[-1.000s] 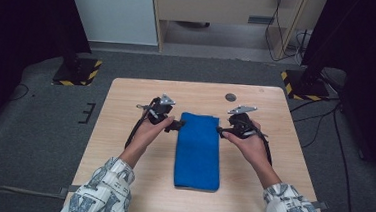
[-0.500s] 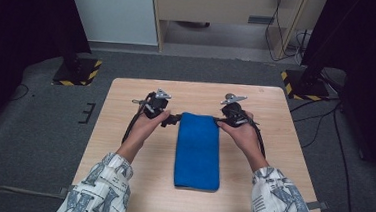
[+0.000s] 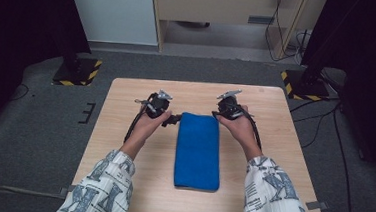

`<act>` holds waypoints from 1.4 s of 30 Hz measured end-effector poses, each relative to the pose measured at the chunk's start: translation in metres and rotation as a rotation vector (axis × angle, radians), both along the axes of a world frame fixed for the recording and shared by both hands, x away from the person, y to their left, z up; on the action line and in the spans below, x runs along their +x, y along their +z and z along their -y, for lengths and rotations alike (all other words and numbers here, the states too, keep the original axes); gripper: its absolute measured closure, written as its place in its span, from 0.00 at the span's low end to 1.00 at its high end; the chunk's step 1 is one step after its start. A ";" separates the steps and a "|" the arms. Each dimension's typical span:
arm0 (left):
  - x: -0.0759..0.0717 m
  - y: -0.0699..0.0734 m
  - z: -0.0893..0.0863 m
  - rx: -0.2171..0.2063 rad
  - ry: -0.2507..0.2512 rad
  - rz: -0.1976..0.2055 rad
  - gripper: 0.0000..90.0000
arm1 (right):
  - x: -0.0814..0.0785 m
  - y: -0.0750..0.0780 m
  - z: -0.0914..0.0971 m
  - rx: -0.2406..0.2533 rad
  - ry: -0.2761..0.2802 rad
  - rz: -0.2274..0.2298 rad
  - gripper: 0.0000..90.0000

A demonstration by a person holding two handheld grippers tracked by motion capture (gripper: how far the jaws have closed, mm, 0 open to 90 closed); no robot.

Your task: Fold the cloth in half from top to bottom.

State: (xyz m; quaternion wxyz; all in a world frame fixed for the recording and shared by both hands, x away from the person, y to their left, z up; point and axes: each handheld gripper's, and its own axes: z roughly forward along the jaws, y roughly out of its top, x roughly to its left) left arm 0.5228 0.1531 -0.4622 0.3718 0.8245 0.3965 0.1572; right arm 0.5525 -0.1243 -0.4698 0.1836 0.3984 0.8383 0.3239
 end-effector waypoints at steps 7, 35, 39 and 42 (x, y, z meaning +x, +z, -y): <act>0.003 0.000 -0.001 -0.024 0.039 0.003 0.27 | 0.005 0.015 -0.007 -0.007 0.018 0.015 0.76; 0.030 -0.060 0.034 0.027 0.070 -0.043 0.36 | 0.016 -0.054 -0.004 0.109 -0.107 -0.119 0.55; 0.032 -0.063 0.035 0.023 0.080 -0.039 0.39 | 0.017 -0.056 -0.008 0.119 -0.114 -0.108 0.56; 0.032 -0.065 0.036 0.029 0.071 -0.042 0.45 | 0.017 -0.056 -0.014 0.116 -0.103 -0.102 0.56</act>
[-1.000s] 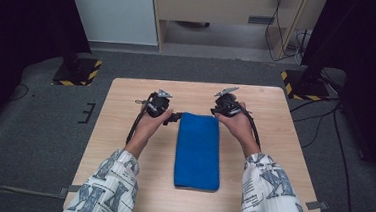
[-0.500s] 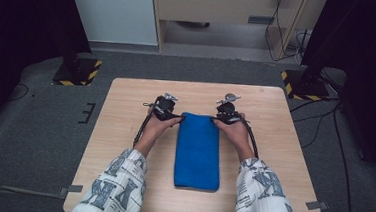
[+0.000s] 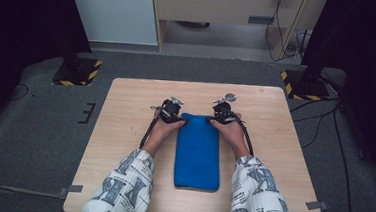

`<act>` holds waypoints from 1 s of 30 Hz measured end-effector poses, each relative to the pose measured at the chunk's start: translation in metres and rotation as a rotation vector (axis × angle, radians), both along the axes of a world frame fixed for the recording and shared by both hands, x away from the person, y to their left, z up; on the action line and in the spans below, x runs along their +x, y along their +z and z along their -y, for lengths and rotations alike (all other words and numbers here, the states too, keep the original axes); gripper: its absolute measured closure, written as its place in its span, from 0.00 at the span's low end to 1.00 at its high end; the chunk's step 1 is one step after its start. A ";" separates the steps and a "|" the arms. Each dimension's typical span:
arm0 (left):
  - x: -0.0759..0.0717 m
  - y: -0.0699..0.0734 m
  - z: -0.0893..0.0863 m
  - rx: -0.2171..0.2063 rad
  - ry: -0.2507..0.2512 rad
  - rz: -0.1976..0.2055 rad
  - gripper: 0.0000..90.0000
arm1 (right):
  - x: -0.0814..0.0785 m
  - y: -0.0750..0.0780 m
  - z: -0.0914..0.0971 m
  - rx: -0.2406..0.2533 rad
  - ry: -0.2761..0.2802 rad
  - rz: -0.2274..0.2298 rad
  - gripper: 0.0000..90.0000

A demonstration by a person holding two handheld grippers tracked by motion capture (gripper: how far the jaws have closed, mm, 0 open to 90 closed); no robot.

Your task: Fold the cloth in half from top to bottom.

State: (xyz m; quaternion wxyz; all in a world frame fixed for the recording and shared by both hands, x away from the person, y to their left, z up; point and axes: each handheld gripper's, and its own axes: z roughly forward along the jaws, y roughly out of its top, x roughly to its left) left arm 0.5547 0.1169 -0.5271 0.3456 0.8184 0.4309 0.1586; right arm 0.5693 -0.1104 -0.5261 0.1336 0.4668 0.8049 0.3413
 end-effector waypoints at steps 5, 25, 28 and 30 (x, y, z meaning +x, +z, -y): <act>-0.001 -0.001 0.002 0.006 -0.020 0.000 0.61 | -0.003 0.000 -0.013 -0.022 0.038 0.016 0.72; -0.005 0.006 0.005 -0.019 -0.061 -0.018 0.95 | -0.013 0.013 -0.013 0.033 0.074 0.051 0.95; -0.006 0.009 0.005 -0.022 -0.057 -0.015 0.95 | -0.015 0.016 -0.012 0.045 0.081 0.062 0.95; -0.007 0.012 0.006 -0.022 -0.057 -0.006 0.95 | -0.017 0.017 -0.011 0.047 0.082 0.065 0.95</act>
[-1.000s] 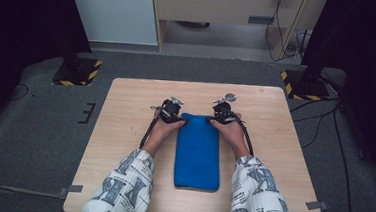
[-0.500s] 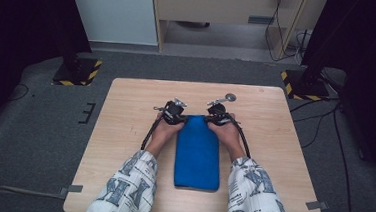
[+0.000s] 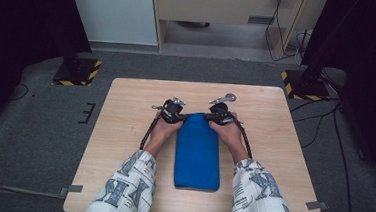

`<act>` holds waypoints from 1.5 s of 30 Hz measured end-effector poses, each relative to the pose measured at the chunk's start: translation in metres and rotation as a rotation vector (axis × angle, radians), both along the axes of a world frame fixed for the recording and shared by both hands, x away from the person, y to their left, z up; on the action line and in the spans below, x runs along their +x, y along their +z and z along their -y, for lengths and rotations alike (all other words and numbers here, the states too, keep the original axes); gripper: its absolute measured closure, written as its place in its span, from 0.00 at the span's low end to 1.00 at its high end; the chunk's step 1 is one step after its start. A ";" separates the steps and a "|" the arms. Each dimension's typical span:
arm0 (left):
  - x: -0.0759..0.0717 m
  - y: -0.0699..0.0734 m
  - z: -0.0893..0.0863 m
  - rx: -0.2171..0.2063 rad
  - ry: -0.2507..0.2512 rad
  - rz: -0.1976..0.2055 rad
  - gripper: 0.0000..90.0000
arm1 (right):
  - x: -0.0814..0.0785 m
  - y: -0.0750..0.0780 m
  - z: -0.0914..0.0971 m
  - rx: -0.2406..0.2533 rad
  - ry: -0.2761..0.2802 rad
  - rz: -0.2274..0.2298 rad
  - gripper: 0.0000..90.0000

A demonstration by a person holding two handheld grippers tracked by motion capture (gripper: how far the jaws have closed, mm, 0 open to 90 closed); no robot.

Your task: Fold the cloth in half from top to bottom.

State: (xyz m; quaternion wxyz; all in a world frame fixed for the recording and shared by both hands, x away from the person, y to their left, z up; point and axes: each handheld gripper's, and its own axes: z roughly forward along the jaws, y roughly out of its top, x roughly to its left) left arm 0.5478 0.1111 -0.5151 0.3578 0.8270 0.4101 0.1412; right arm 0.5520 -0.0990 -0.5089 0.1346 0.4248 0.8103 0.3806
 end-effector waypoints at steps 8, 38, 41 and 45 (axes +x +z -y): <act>-0.004 0.010 0.001 -0.006 -0.004 0.022 0.95 | -0.005 0.011 0.005 0.000 0.008 0.023 0.95; -0.017 0.052 0.004 -0.043 -0.022 0.089 0.95 | -0.021 0.046 0.016 0.027 0.004 0.092 0.95; -0.020 0.058 0.003 -0.051 -0.021 0.102 0.95 | -0.024 0.051 0.015 0.027 0.006 0.101 0.95; -0.022 0.065 0.001 -0.055 -0.021 0.116 0.95 | -0.026 0.058 0.015 0.030 0.009 0.116 0.95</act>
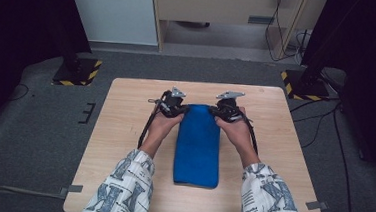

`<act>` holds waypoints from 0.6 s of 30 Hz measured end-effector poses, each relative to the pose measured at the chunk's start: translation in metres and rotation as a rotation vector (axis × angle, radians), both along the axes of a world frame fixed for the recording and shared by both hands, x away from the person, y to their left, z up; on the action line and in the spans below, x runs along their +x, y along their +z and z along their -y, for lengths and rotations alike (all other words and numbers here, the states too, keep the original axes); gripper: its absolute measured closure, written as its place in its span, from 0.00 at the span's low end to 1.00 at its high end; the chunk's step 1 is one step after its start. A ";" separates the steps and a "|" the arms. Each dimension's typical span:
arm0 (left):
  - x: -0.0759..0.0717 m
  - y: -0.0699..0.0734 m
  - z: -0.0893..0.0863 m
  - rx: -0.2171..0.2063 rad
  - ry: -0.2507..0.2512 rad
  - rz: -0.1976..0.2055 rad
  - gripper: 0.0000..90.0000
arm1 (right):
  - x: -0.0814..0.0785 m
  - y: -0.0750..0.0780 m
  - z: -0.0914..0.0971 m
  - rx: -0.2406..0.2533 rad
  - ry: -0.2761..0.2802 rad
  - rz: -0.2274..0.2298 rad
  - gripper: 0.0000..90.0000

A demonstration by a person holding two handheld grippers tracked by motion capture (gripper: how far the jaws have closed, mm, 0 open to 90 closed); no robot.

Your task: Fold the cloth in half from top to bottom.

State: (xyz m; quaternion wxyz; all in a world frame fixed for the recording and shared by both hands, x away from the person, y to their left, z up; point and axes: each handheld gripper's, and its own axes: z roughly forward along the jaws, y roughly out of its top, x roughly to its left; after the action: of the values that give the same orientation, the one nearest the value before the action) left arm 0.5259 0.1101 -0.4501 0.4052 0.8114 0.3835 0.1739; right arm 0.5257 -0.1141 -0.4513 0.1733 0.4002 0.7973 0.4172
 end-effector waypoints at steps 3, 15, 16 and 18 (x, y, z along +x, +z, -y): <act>0.001 0.002 -0.002 -0.002 0.003 0.004 0.95 | 0.001 0.004 -0.001 0.004 0.002 0.006 0.95; 0.008 0.005 -0.010 -0.018 0.009 0.020 0.95 | 0.013 0.009 -0.007 0.021 0.009 0.015 0.95; 0.008 0.006 -0.010 -0.016 0.008 0.020 0.95 | 0.012 0.009 -0.007 0.022 0.009 0.016 0.95; 0.006 0.008 -0.010 -0.016 0.007 0.023 0.95 | 0.011 0.010 -0.007 0.022 0.012 0.021 0.95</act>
State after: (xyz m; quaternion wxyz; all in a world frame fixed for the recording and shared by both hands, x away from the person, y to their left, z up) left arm 0.5315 0.1201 -0.4424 0.4155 0.8047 0.3831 0.1817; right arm 0.5365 -0.1069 -0.4417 0.1745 0.3928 0.7934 0.4311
